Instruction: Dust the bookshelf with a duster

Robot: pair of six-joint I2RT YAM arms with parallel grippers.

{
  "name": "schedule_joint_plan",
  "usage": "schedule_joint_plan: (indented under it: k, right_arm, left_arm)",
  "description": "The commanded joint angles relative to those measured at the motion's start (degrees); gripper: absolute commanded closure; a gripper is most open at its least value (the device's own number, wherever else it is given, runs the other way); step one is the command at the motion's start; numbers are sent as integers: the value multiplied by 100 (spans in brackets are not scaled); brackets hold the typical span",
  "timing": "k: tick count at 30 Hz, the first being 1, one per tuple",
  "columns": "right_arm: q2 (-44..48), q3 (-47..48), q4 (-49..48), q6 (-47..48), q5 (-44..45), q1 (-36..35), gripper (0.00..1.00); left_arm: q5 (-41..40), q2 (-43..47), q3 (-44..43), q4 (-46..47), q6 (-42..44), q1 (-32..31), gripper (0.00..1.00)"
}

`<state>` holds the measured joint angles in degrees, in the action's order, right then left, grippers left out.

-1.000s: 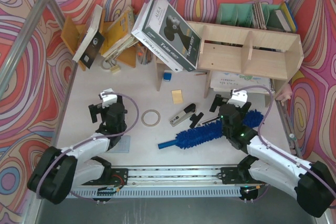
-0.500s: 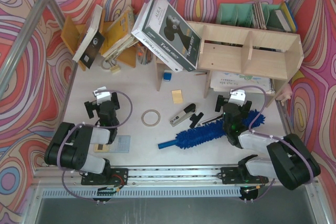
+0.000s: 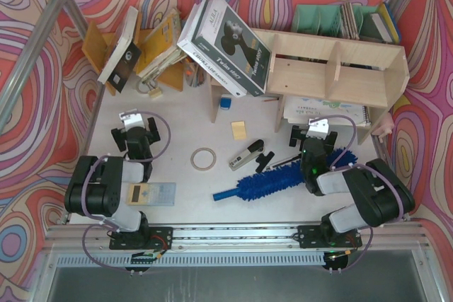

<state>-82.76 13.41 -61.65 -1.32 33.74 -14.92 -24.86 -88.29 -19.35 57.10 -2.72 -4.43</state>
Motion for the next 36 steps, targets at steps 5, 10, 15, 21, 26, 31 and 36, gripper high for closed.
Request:
schedule_joint_plan:
  k: [5, 10, 15, 21, 26, 31, 36]
  right_arm:
    - [-545, 69, -1227, 290, -1245, 597, 1]
    - [-980, 244, -1255, 203, -1856, 890, 1]
    - [-1082, 346, -1207, 220, -2098, 971, 1]
    - [-1371, 533, -1020, 130, -2224, 1069, 1]
    - [-1380, 530, -1040, 142, -2234, 1078, 1]
    - [-1388, 523, -1103, 158, -2222, 1083, 1]
    - [-1383, 531, -1088, 159, -2231, 1072, 1]
  left_arm:
    - [206, 16, -151, -398, -247, 116, 2]
    - [206, 37, -160, -454, -265, 117, 2]
    - [209, 35, -160, -448, -265, 117, 1]
    - [210, 33, -156, -437, -260, 117, 2]
    - [213, 40, -157, -437, -259, 117, 2]
    - [210, 39, -154, -438, -256, 117, 2]
    - [210, 31, -156, -437, -261, 117, 1]
